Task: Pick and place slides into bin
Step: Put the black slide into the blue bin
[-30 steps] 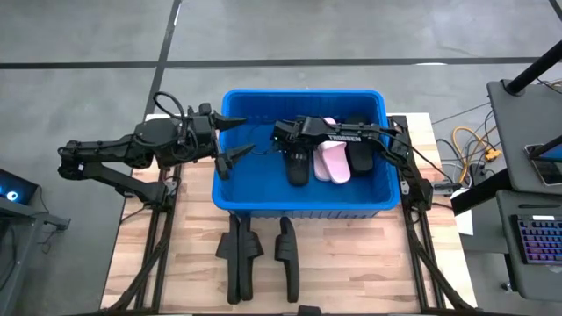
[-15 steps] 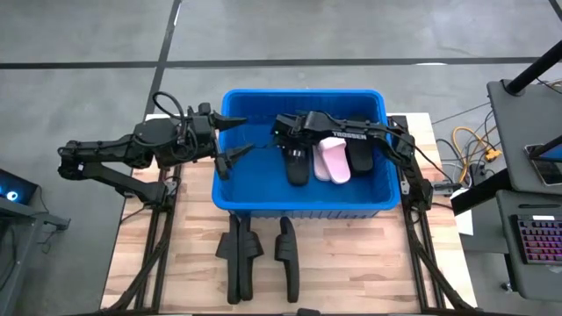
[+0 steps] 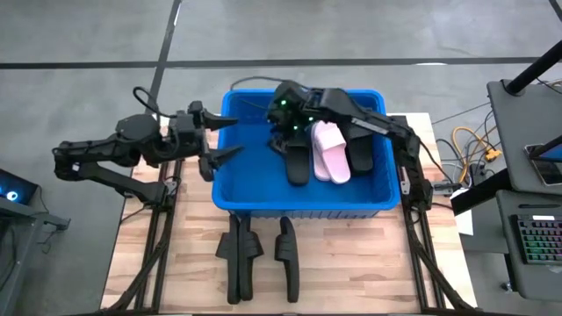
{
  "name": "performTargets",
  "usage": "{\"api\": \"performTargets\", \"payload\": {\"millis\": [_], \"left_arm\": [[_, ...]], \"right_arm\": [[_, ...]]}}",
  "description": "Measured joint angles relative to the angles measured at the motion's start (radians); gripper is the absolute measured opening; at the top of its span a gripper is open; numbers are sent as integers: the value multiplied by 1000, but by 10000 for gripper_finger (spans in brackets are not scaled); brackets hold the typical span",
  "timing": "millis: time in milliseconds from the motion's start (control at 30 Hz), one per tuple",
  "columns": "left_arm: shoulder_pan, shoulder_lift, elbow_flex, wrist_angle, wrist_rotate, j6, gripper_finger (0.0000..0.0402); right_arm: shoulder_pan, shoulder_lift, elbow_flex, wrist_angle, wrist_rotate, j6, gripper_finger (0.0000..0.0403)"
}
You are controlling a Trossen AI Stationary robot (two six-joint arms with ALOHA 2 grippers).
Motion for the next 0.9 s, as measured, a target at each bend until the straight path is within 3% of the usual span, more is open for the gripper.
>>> {"api": "performTargets", "payload": {"millis": [100,400,533,633,700,800,900], "left_arm": [[1,-19,0,-32,-2,-1,327],[1,-37,0,-73,0,-57,327],[0,-27,0,-70,1,-54,327],[0,-14,0,-73,34,-64,327],[-1,-5,0,-68,123,-77,327],[-4,18,0,-51,310,-92,327],[-23,42,0,-57,404,-176,327]], "right_arm": [[41,-33,60,1,0,-11,244],[162,-246,48,65,39,-47,241],[238,-331,46,295,56,3,236],[316,-400,47,451,62,-60,231],[378,-433,47,490,128,-125,228],[475,-461,43,476,343,-197,226],[568,-472,37,438,556,-225,225]]}}
